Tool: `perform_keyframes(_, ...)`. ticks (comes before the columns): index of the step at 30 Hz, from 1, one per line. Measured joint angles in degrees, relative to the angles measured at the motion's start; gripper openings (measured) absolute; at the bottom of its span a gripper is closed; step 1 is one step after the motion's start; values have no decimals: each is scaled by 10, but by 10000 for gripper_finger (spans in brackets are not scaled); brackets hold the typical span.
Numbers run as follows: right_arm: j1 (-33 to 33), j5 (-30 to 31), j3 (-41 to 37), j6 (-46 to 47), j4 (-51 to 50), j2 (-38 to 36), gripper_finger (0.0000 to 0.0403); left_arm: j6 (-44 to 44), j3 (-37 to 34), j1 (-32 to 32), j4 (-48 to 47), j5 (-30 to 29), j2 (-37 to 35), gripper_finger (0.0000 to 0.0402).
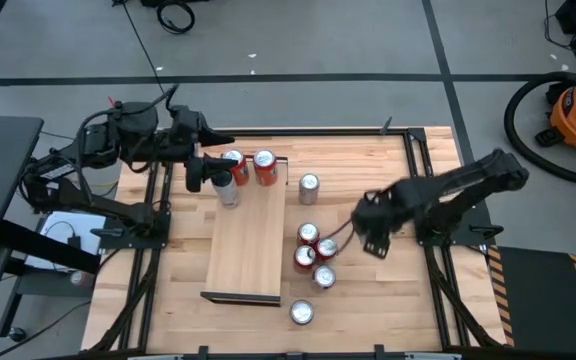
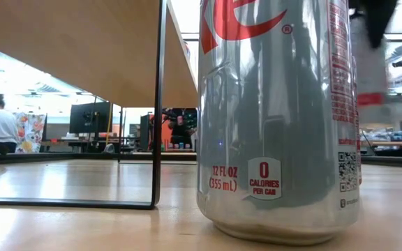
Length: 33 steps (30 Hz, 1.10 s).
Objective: Place canned beverage on shelf
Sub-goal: Put the white and orange soda can aligned with the other white and orange soda can on the shelf
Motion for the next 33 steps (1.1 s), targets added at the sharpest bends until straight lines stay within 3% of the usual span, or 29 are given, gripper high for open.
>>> perform_keyframes(11, -127, 29, 207, -220, 23, 2, 275, 26, 90, -51, -72, 13, 147, 341)
perform_keyframes(25, -115, -7, 361, -359, 97, 73, 275, 52, 92, -62, -30, 27, 255, 341)
perform_keyframes(33, -120, -39, 382, -410, 126, 100, 276, 53, 92, -61, -2, 47, 290, 341)
